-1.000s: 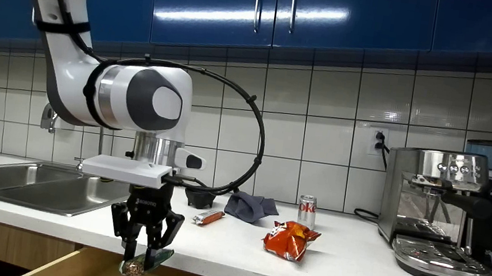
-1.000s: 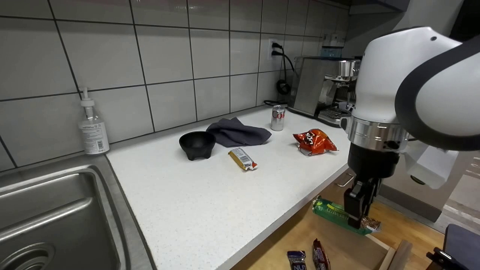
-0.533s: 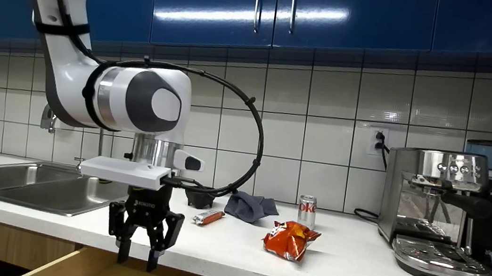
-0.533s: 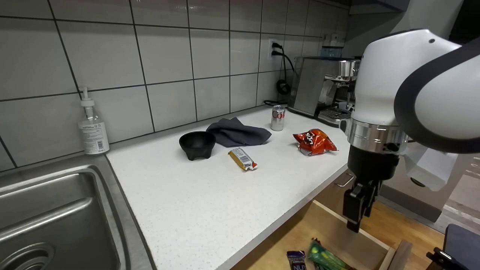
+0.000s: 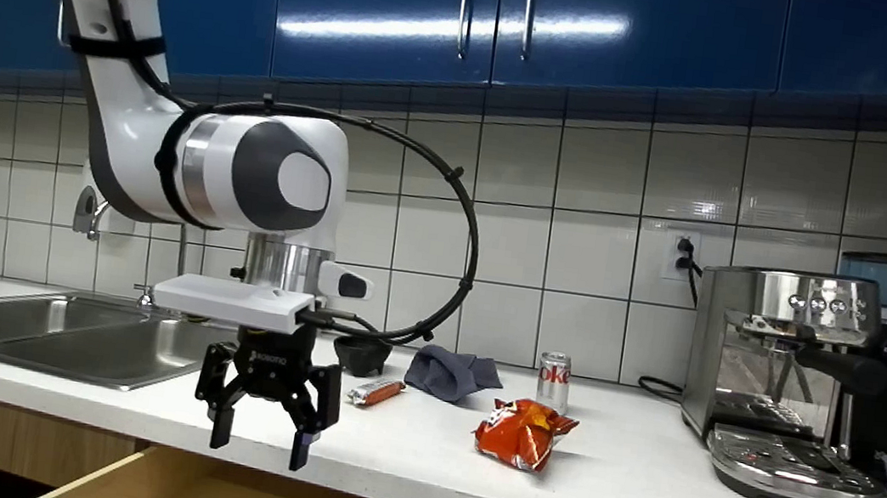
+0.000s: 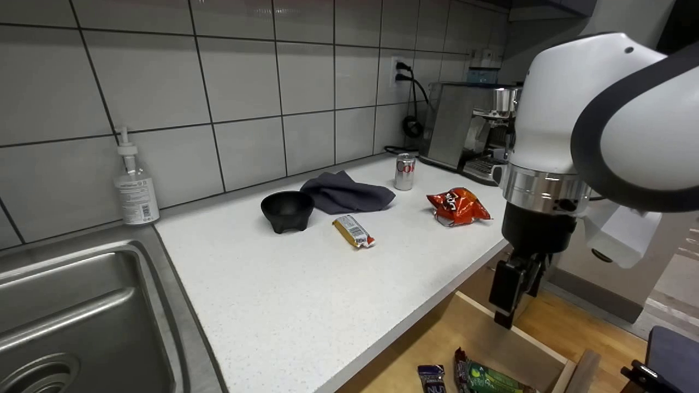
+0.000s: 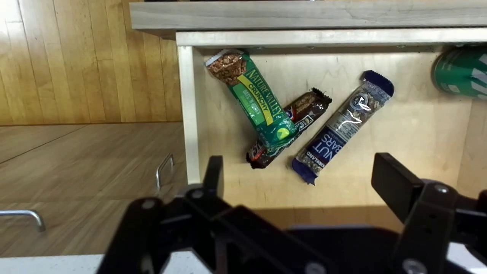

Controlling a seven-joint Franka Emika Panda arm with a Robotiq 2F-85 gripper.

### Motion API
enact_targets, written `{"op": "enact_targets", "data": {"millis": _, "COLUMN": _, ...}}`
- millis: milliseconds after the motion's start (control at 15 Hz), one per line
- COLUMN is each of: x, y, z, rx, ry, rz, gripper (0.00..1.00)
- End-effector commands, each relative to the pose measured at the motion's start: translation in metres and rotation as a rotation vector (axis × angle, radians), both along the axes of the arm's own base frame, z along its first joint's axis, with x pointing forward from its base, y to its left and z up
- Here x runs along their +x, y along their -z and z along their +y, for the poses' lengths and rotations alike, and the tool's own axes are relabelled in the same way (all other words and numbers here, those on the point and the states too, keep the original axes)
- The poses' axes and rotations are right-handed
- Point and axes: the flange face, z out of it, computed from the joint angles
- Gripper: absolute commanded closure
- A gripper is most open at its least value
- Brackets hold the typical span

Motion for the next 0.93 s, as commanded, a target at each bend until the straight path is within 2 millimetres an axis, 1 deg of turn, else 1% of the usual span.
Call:
{"op": "enact_targets", "data": {"millis": 0, "x": 0.014, "y": -0.018, "z": 0.002, "rx": 0.005, "ry": -0.032, "rz": -0.041, "gripper": 0.00}}
{"op": "enact_targets", "data": {"millis": 133, "x": 0.026, "y": -0.023, "z": 0.004, "rx": 0.006, "ry": -0.044, "rz": -0.059, "gripper": 0.00}}
{"op": "enact_targets", "data": {"millis": 400, "x": 0.058, "y": -0.028, "z": 0.006, "rx": 0.005, "ry": -0.070, "rz": -0.089, "gripper": 0.00}}
{"op": "enact_targets", "data": {"millis": 600, "x": 0.084, "y": -0.027, "z": 0.008, "rx": 0.000, "ry": -0.081, "rz": -0.104, "gripper": 0.00}}
{"op": "enact_targets", "data": {"millis": 867, "x": 0.123, "y": -0.020, "z": 0.010, "rx": -0.003, "ry": -0.085, "rz": -0.110, "gripper": 0.00}}
